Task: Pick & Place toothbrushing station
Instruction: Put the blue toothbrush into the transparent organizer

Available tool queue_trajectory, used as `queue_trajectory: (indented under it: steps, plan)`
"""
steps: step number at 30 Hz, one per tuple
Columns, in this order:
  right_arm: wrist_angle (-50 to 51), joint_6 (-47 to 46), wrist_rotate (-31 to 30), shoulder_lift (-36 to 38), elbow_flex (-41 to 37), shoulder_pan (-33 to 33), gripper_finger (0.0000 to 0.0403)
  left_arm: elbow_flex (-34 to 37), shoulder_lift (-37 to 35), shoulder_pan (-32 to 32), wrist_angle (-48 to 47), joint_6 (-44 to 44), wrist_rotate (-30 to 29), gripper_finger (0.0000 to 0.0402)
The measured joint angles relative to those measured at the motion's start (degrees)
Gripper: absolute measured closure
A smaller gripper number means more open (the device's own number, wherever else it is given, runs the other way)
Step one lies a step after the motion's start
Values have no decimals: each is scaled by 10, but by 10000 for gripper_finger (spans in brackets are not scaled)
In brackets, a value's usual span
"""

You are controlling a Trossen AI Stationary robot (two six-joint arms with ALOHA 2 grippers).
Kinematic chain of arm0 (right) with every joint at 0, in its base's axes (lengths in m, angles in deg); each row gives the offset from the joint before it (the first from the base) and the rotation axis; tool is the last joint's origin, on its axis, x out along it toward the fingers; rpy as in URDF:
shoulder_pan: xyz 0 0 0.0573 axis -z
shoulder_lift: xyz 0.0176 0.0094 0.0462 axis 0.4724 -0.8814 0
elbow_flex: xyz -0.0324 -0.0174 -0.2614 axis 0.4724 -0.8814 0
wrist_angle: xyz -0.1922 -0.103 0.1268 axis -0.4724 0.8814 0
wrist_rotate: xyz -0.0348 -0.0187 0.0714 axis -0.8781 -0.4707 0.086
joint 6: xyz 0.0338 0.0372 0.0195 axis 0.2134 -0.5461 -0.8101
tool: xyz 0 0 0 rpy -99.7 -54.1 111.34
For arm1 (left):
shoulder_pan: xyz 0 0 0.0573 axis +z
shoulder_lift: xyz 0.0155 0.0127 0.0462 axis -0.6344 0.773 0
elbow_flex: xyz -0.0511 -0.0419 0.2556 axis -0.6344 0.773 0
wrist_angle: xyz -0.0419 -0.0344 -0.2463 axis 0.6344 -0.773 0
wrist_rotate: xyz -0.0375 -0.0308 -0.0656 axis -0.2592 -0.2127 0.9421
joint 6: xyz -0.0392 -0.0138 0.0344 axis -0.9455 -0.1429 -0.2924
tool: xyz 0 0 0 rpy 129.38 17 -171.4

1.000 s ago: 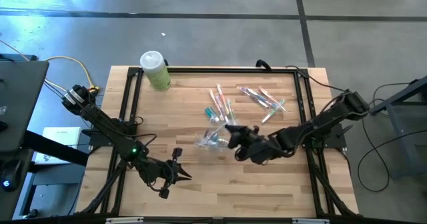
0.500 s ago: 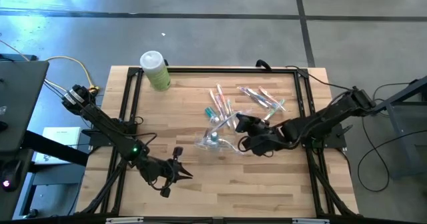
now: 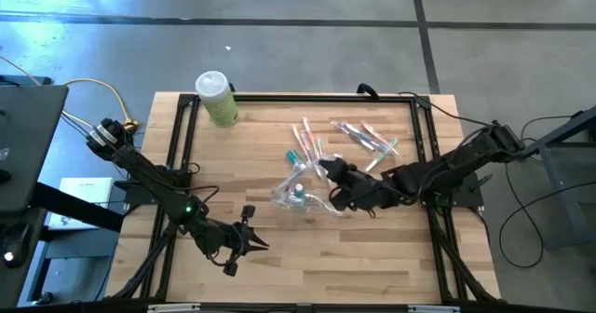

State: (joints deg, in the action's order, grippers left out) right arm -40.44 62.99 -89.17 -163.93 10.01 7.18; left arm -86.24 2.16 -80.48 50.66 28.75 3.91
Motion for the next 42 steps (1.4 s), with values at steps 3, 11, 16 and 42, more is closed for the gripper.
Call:
queue_trajectory:
  steps: [3, 11, 16, 42]
  plan:
    - [-23, -1, -5, 0, 0, 9, 400, 0, 0, 0, 0, 0, 0, 381]
    - [-24, -2, -55, 0, 0, 7, 400, 0, 0, 0, 0, 0, 0, 381]
    - [21, -52, -193, 0, 0, -12, 400, 0, 0, 0, -6, -2, 0, 381]
    - [391, -146, -286, 0, 0, -199, 400, 0, 0, 0, -17, -16, 0, 381]
